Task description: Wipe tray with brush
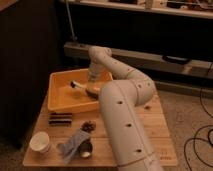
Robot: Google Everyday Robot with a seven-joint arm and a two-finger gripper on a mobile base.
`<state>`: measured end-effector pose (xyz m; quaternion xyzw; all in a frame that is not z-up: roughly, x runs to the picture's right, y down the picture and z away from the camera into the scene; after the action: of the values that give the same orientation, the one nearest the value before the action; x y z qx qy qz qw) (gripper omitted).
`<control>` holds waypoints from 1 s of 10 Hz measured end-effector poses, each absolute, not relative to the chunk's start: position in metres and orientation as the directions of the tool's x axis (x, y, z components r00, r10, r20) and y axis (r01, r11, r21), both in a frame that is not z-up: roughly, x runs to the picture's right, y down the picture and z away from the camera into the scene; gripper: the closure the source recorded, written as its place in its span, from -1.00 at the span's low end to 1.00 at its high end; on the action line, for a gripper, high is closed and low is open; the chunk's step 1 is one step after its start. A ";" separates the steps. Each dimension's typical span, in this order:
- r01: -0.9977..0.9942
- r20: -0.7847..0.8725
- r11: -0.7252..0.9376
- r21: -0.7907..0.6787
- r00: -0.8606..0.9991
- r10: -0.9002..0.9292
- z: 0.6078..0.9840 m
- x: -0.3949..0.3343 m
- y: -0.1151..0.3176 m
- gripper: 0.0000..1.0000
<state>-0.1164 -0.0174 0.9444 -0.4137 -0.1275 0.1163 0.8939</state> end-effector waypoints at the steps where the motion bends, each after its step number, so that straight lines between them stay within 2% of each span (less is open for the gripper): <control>1: -0.094 0.136 0.635 -0.767 0.943 0.304 0.947 -0.130 -0.025 1.00; 6: -0.010 0.214 0.649 -0.760 0.940 0.264 0.937 -0.186 -0.029 1.00; 10: 0.055 0.279 0.639 -0.767 0.926 0.254 0.913 -0.208 0.003 1.00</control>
<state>-0.2077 0.0032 0.9132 -0.4211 -0.1839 0.0562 0.8864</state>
